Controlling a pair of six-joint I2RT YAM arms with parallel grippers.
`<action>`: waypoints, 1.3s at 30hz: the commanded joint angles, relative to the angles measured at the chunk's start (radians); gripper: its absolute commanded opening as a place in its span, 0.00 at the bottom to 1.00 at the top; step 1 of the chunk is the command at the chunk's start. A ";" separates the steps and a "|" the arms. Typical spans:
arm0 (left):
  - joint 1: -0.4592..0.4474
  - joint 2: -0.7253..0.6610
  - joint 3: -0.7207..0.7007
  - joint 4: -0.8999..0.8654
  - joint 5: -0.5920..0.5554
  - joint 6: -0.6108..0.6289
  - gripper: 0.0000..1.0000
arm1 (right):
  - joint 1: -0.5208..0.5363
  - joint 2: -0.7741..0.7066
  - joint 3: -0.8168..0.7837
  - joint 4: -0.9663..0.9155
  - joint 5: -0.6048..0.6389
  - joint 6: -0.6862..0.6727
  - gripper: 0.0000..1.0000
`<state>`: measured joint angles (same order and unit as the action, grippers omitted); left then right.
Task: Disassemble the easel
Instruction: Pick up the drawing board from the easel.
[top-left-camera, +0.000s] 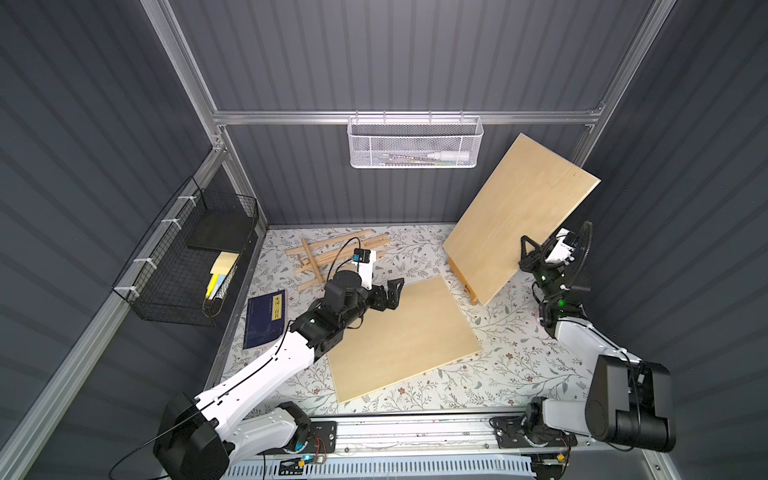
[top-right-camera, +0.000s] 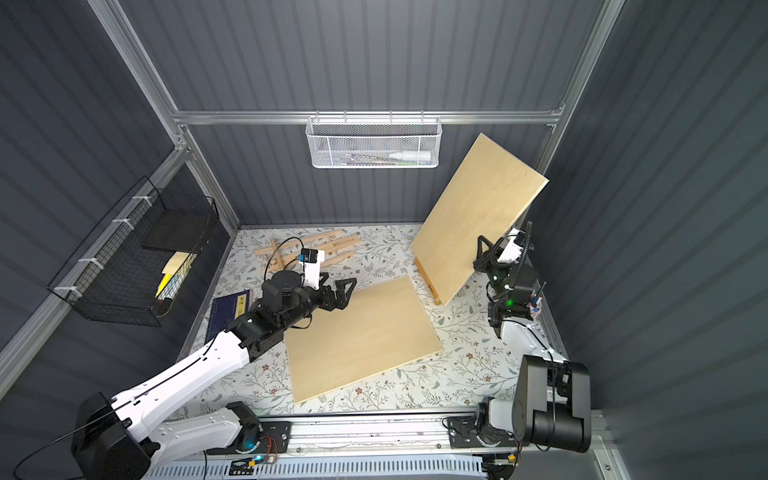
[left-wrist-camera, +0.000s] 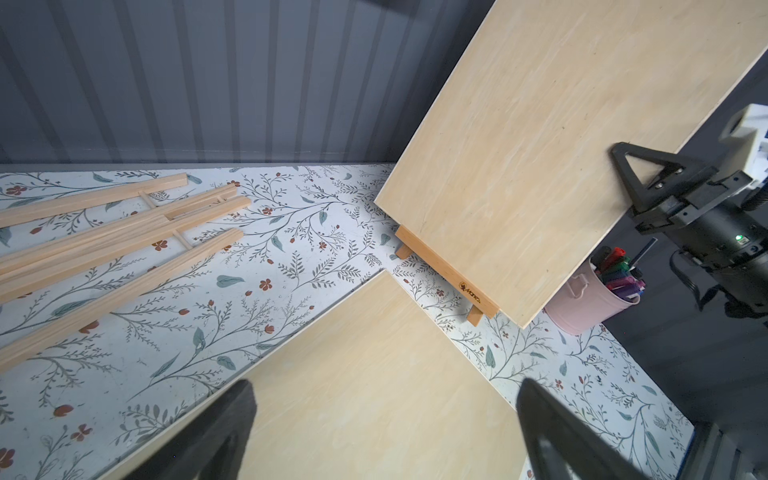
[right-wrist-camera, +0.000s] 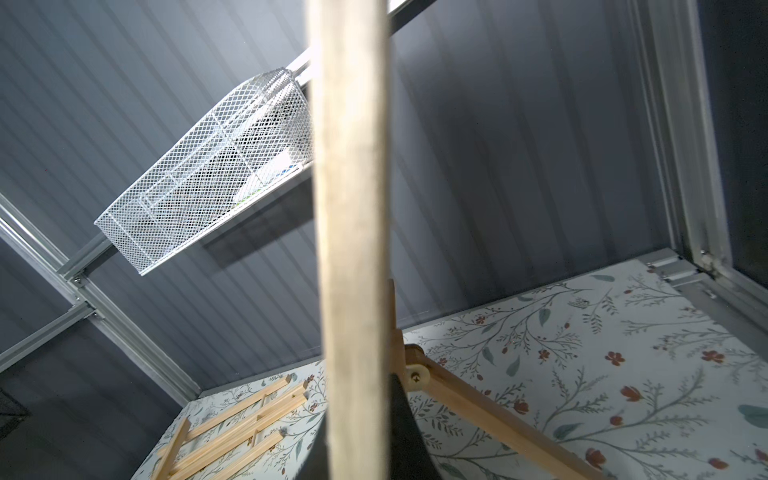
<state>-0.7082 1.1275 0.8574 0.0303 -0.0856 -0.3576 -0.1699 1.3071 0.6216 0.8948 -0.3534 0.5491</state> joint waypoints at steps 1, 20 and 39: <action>-0.002 -0.026 -0.005 0.010 -0.002 0.020 0.99 | -0.003 -0.043 0.003 0.094 0.078 0.017 0.00; -0.002 -0.014 -0.005 0.013 0.000 0.021 0.99 | -0.014 -0.154 -0.062 0.261 0.146 0.039 0.00; -0.002 0.003 -0.005 0.011 -0.006 0.020 1.00 | -0.015 -0.179 0.080 0.270 0.153 0.040 0.00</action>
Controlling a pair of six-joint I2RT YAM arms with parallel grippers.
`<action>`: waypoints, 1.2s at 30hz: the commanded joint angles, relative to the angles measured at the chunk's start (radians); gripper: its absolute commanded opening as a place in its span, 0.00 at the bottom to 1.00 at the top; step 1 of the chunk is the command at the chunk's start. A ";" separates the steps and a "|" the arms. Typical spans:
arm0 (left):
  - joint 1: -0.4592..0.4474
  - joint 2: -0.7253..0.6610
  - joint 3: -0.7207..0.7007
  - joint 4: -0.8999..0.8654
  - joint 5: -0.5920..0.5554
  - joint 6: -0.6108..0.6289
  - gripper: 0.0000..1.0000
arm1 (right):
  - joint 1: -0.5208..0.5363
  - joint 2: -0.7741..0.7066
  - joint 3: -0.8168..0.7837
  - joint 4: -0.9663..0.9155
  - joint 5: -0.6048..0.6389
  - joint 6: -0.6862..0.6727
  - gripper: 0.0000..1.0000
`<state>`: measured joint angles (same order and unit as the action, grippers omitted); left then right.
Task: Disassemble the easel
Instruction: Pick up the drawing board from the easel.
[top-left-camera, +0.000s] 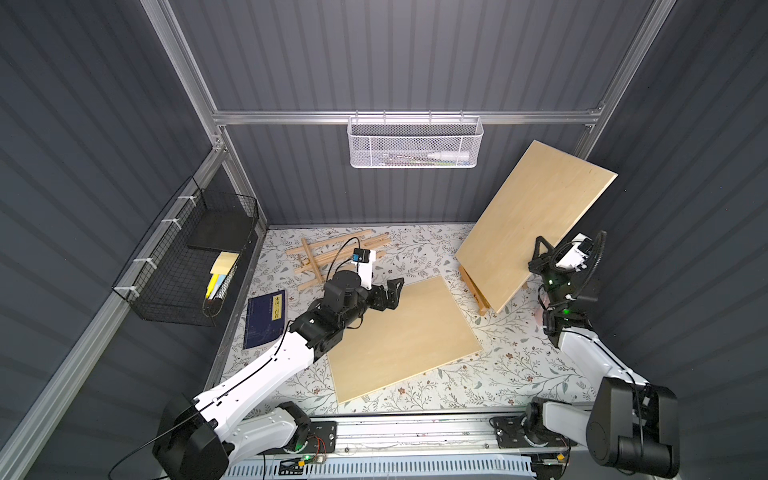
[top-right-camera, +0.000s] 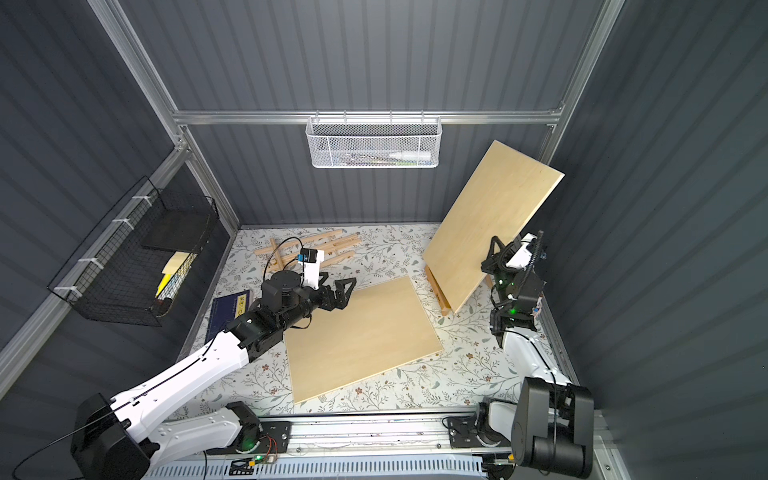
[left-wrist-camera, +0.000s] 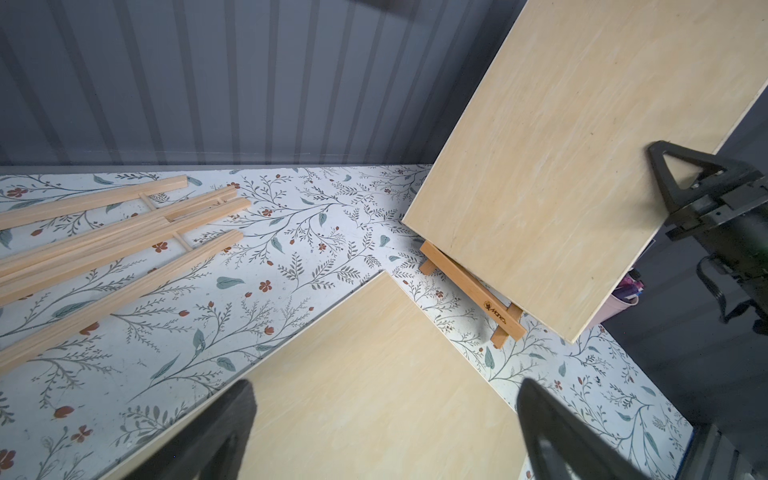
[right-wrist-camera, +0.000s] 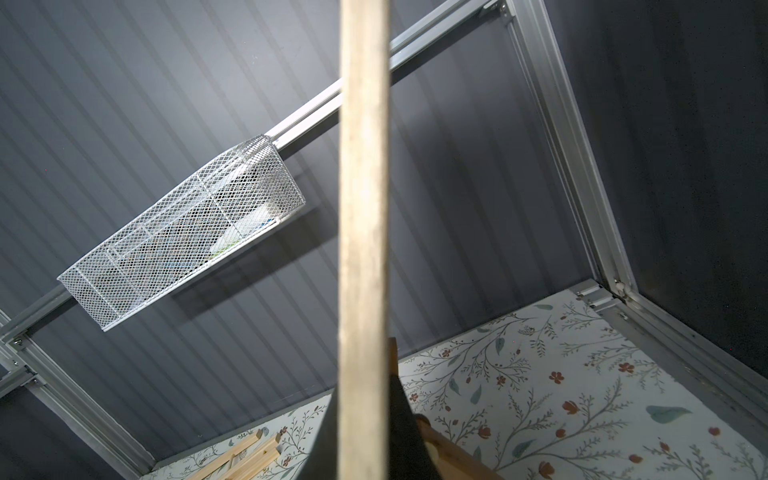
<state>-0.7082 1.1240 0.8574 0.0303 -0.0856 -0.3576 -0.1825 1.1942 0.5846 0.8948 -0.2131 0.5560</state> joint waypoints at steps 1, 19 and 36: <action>-0.002 0.008 -0.003 0.011 -0.006 0.020 0.99 | -0.002 -0.075 0.128 0.260 0.010 0.033 0.00; -0.002 -0.012 -0.005 0.009 -0.026 0.017 0.99 | 0.000 -0.292 0.325 -0.070 0.061 0.164 0.00; -0.002 -0.100 -0.003 0.020 -0.018 0.015 0.99 | 0.082 -0.449 0.332 -0.287 0.079 0.657 0.00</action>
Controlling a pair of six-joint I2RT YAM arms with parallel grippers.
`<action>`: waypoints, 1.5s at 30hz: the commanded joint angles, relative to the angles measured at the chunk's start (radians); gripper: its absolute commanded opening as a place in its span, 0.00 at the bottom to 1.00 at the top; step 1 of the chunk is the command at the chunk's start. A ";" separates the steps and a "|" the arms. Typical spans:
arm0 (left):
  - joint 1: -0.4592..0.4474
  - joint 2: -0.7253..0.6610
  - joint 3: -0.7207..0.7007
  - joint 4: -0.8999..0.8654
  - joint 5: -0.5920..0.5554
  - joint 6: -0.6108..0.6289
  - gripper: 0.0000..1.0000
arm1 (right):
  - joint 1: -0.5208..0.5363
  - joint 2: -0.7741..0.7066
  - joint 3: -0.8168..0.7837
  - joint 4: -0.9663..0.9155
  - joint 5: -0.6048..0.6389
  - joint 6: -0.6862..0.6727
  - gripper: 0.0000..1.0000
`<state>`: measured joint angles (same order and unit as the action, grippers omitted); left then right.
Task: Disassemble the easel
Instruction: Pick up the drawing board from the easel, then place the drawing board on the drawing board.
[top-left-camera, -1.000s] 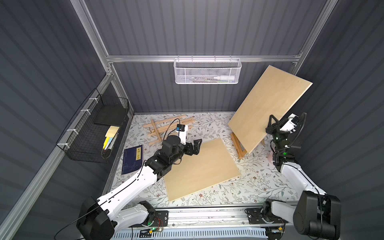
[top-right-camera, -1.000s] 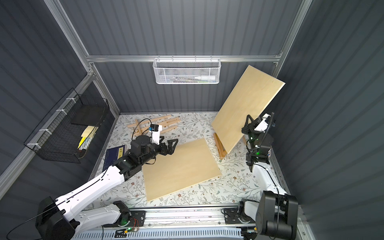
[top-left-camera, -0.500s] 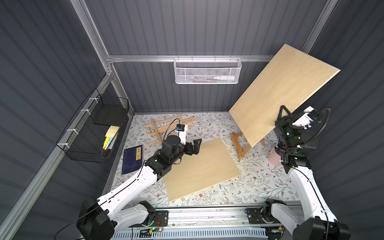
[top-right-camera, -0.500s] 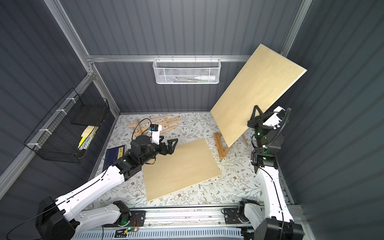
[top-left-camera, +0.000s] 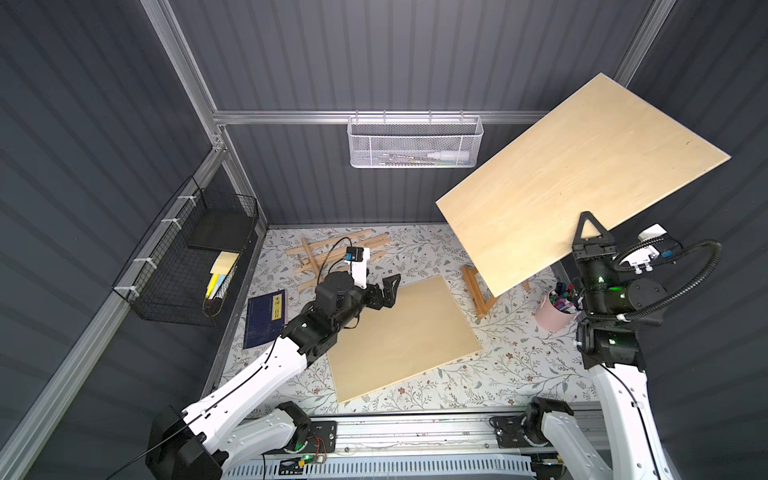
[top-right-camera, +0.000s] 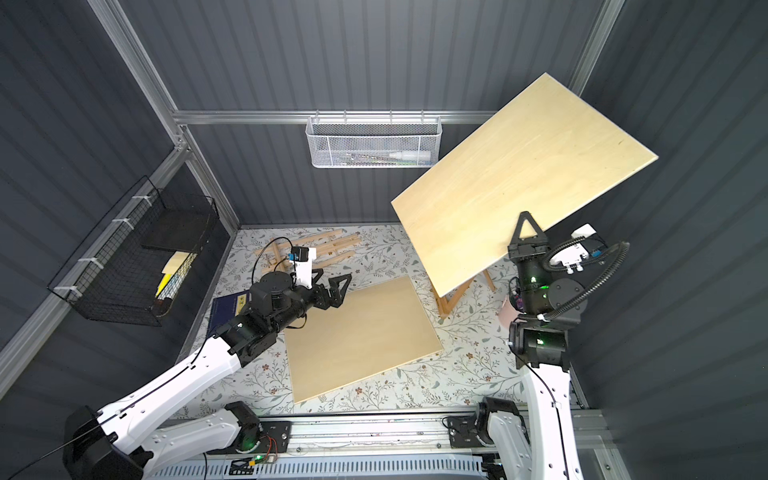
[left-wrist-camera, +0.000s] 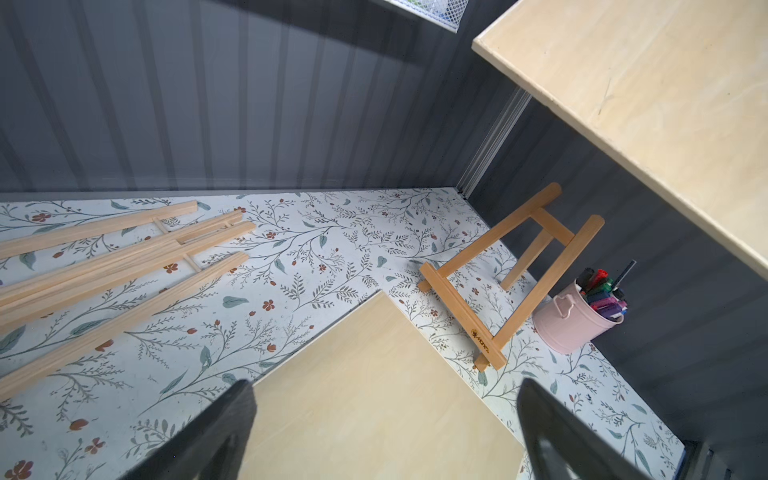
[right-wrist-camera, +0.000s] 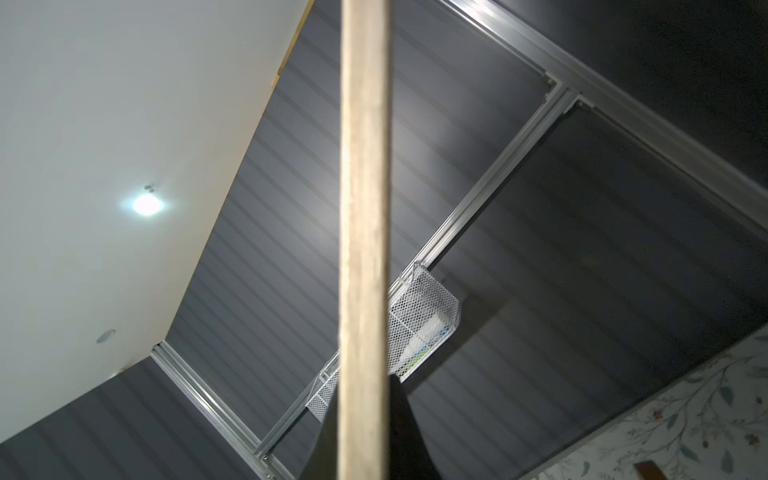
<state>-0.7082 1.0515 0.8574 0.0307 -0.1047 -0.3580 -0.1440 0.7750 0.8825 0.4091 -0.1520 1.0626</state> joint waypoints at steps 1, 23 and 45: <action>-0.002 -0.040 -0.001 0.024 0.008 0.016 1.00 | 0.071 -0.026 0.035 0.195 0.025 0.146 0.00; -0.004 -0.106 -0.298 0.964 0.448 -0.831 0.99 | 0.388 0.065 -0.018 0.256 0.278 0.201 0.00; -0.091 0.236 -0.173 1.110 0.273 -1.005 0.73 | 0.409 0.037 -0.170 0.403 0.261 0.287 0.00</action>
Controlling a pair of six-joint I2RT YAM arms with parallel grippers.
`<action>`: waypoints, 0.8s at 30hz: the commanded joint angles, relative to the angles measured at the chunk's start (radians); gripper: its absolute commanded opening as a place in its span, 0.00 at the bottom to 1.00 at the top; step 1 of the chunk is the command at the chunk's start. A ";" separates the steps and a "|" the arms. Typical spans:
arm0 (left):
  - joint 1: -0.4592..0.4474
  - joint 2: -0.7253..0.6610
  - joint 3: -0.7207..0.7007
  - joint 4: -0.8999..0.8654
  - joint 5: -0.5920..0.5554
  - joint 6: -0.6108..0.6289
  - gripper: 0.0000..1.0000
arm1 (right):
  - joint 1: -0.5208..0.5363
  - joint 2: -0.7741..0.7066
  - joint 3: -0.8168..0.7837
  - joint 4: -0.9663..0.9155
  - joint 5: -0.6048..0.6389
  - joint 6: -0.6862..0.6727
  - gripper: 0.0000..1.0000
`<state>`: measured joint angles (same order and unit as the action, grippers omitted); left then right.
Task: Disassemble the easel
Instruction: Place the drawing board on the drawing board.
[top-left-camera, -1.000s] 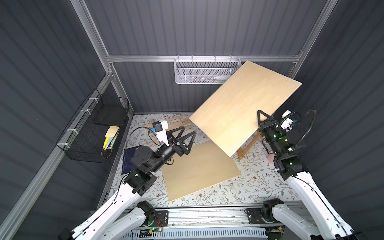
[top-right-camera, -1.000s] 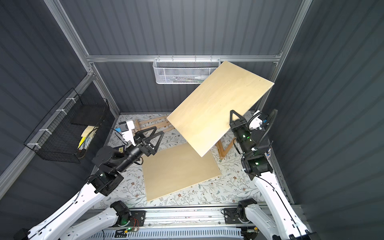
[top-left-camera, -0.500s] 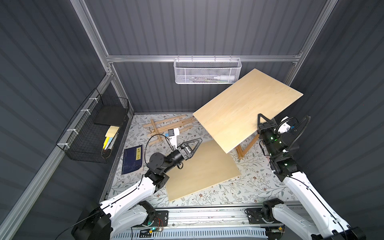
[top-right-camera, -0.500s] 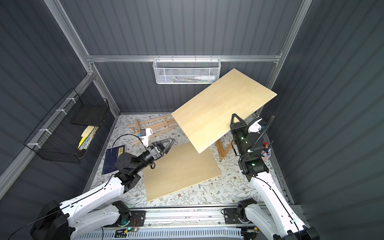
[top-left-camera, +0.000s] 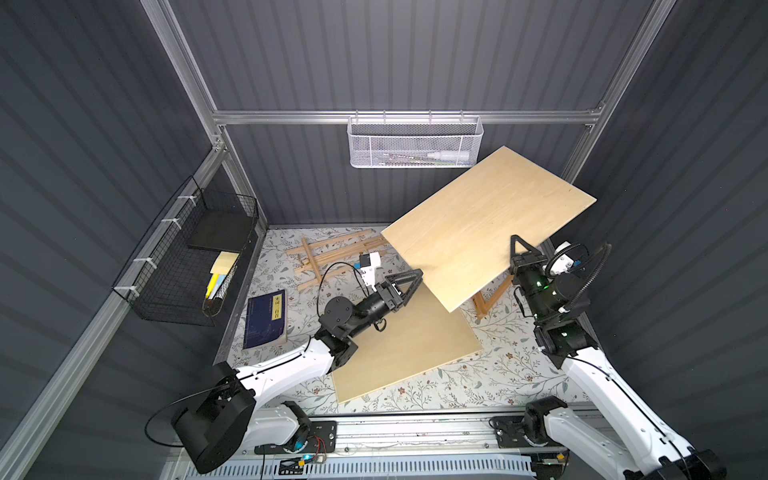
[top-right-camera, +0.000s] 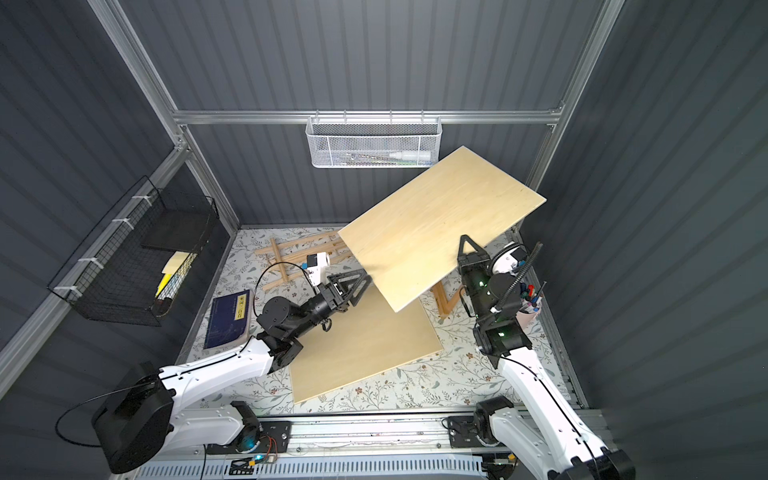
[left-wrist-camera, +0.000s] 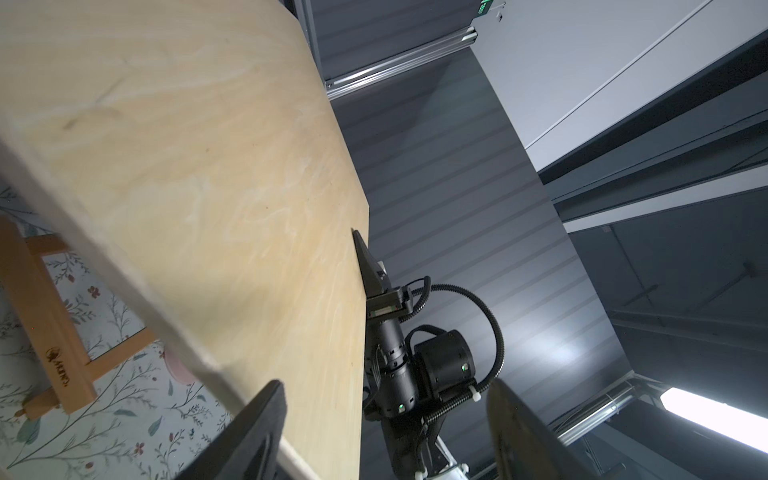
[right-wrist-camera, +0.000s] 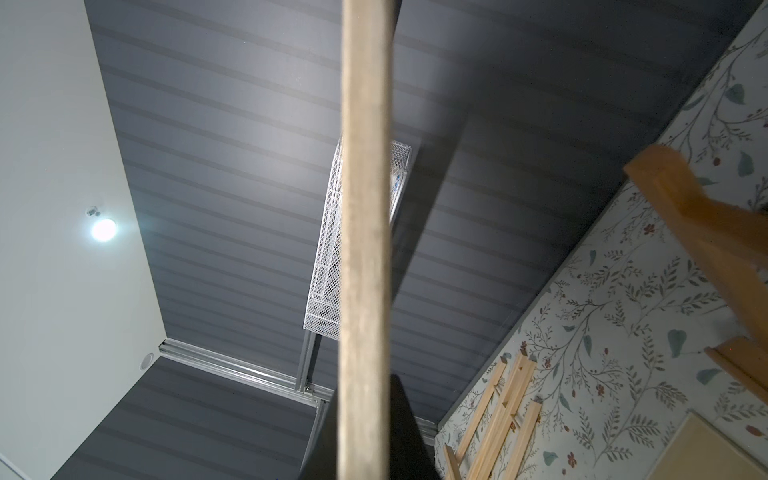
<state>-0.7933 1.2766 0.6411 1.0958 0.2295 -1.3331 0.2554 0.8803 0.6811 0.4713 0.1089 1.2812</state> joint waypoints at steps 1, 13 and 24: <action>-0.006 0.019 0.051 0.034 -0.071 -0.036 0.70 | 0.010 -0.071 0.026 0.344 0.000 0.071 0.00; -0.038 -0.048 0.008 -0.107 -0.268 -0.048 0.75 | 0.010 -0.069 0.014 0.351 0.013 0.076 0.00; -0.041 0.036 0.058 -0.133 -0.320 -0.069 0.70 | 0.011 -0.047 -0.011 0.405 0.007 0.119 0.00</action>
<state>-0.8272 1.2995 0.6868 0.9680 -0.0612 -1.3930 0.2611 0.8742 0.6273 0.5297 0.1310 1.3098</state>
